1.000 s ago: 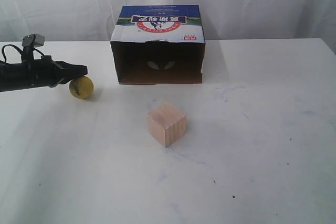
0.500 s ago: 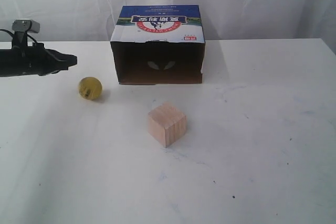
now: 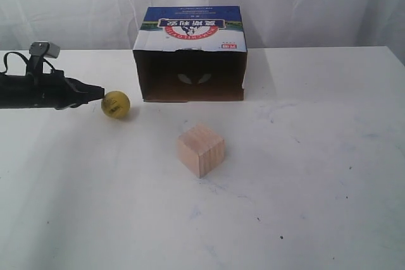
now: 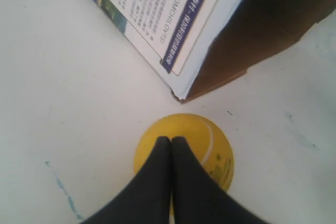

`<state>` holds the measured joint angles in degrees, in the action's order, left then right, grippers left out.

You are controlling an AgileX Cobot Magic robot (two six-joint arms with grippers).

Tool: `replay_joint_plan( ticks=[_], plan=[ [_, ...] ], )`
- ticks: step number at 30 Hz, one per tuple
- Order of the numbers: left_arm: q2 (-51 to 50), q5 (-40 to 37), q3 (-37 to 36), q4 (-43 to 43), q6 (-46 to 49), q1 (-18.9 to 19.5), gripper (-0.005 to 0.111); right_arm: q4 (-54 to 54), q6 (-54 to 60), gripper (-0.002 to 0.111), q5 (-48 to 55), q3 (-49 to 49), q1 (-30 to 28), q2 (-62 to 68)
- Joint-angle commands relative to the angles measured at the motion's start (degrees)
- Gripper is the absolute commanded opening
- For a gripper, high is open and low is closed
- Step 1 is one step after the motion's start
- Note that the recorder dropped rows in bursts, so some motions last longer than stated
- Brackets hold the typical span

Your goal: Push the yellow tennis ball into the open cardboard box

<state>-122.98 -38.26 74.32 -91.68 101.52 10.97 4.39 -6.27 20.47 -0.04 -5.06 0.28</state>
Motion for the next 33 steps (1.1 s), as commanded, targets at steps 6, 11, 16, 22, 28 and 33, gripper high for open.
replay_joint_plan(
  ticks=[6, 11, 16, 22, 28, 33],
  plan=[
    [0.2, 0.7, -3.2, 0.3, 2.2, -4.3, 0.0, 0.0, 0.0, 0.0, -0.4, 0.0, -0.4, -0.3],
    [0.2, -0.4, -3.2, 0.3, 0.7, -4.4, 0.0, 0.0, 0.0, 0.0, -0.4, 0.0, -0.4, -0.3],
    [0.2, -4.0, -3.2, 0.4, 0.4, -4.4, 0.0, 0.0, 0.0, 0.0, -0.4, 0.0, -0.4, -0.3],
    [0.2, -6.7, -3.2, 0.5, -0.4, -4.4, 0.0, 0.0, 0.0, 0.0, -0.4, 0.0, -0.4, -0.3],
    [0.2, -7.3, -3.7, 1.6, -0.9, -6.1, 0.0, 0.0, 0.0, 0.0, -0.4, 0.0, -0.4, -0.3],
    [0.2, -4.9, -3.7, 0.4, 0.9, -9.3, 0.0, 0.0, 0.0, 0.0, -0.4, 0.0, -0.4, -0.3]
  ],
)
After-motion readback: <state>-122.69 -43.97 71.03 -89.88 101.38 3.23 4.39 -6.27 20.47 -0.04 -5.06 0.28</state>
